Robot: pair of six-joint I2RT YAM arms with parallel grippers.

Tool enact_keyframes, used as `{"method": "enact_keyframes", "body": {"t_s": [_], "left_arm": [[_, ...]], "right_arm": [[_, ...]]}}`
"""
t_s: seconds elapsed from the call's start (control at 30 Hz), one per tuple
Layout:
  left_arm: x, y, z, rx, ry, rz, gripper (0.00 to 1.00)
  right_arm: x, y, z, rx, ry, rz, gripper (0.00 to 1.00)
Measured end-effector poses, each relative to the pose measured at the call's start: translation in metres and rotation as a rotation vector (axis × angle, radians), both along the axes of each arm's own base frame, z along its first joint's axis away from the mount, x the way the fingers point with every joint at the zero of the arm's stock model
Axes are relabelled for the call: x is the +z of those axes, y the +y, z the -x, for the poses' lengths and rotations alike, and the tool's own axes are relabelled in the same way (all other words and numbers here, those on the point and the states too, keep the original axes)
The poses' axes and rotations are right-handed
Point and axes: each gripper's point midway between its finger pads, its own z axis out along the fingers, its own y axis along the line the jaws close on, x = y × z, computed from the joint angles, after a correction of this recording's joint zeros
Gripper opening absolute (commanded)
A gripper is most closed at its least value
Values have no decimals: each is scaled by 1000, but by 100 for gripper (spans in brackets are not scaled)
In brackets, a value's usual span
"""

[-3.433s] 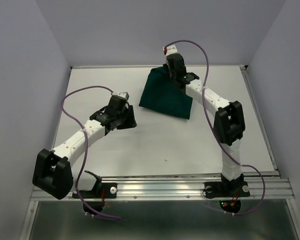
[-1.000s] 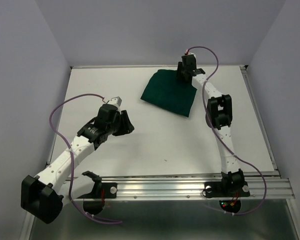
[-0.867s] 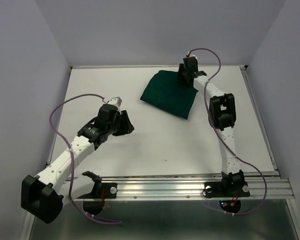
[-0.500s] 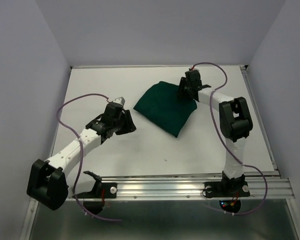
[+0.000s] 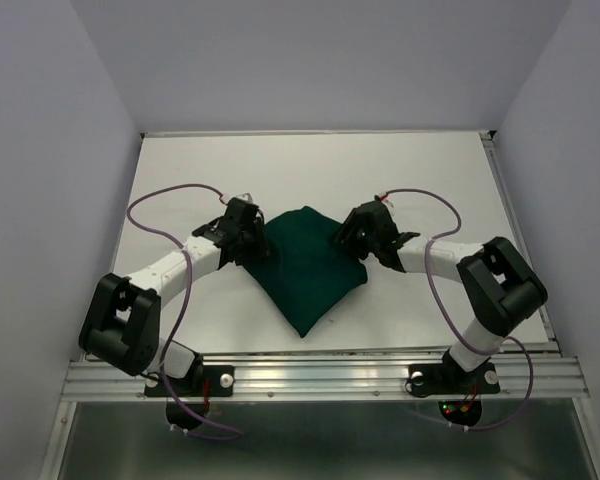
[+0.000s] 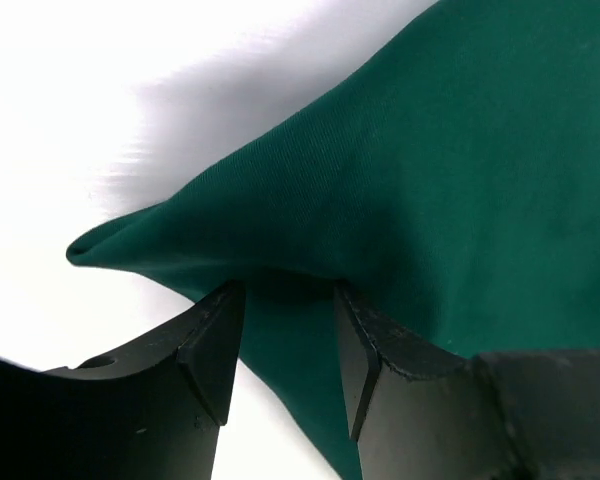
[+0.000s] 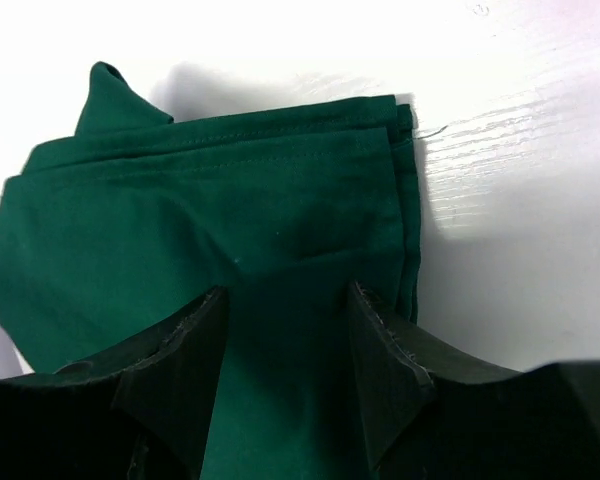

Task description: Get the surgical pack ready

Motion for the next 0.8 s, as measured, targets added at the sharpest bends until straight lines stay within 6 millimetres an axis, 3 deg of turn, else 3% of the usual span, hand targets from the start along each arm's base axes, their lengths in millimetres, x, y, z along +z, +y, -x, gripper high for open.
{"method": "enact_keyframes", "body": {"t_s": [0.2,0.3,0.4,0.5,0.6,0.7,0.8], "left_arm": [[14,-2,-1,4,-68,48,53],[15,-7,-4,-7,-78,67,53],[11,-15,-8,-30,-58,85,52],[9,-29,-23,-59,-40,96,52],[11,-53,-48,-104,-46,122,51],[13,-77,-69,-151,-53,144,50],[17,-99,-88,-195,-63,160,50]], "right_arm": [[15,-6,-1,-48,-25,-24,58],[26,-8,-2,-59,-47,-31,63],[47,-15,-3,-82,-92,-27,69],[70,-30,-2,-107,-133,-5,70],[97,-56,-7,-155,-182,3,73],[121,-96,-10,-223,-226,25,74],[133,-123,-6,-265,-246,59,75]]}}
